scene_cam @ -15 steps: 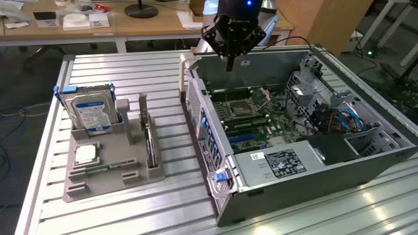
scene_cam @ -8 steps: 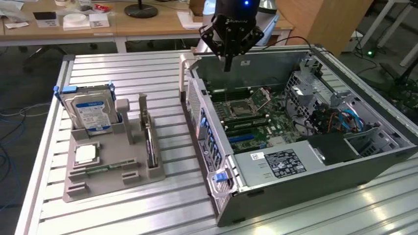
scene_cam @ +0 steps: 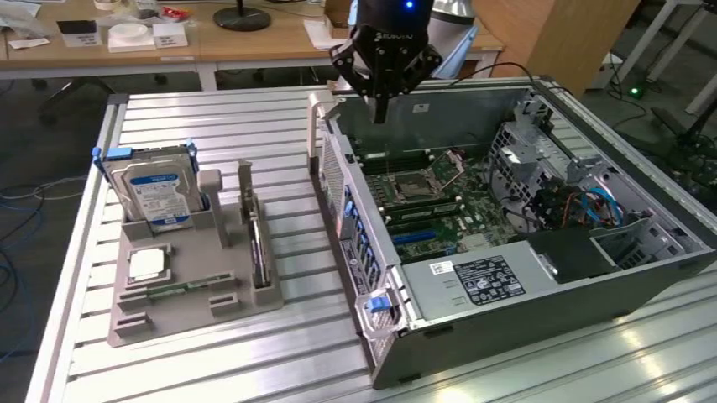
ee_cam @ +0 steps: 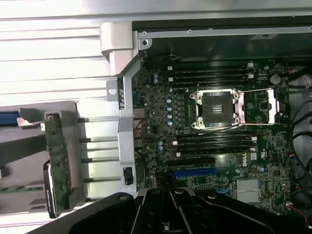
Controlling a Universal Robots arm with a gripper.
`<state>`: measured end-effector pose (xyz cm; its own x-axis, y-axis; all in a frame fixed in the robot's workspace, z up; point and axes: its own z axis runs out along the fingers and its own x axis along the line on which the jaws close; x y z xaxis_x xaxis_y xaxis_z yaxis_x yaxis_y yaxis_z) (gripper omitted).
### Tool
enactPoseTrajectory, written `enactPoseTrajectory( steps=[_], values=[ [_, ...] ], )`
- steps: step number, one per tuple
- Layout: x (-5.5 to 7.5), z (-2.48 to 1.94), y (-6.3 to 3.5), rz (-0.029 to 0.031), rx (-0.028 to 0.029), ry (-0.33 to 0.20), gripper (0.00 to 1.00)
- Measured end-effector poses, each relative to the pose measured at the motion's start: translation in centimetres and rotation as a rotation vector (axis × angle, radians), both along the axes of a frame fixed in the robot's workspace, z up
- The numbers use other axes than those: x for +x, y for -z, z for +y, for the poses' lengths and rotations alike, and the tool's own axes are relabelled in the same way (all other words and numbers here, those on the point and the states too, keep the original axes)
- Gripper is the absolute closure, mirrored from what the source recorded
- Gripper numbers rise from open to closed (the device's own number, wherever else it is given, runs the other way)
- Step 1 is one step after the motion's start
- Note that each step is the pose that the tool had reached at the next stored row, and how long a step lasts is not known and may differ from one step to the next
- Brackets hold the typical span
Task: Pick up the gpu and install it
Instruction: 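Reach for the gpu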
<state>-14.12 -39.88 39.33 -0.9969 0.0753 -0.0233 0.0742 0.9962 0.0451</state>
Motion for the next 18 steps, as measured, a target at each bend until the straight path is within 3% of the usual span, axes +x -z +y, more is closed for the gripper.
enactPoseTrajectory(
  steps=[18],
  values=[
    [-4.0,0.00,0.01,0.0000,0.0000,0.000,0.89]
  ],
)
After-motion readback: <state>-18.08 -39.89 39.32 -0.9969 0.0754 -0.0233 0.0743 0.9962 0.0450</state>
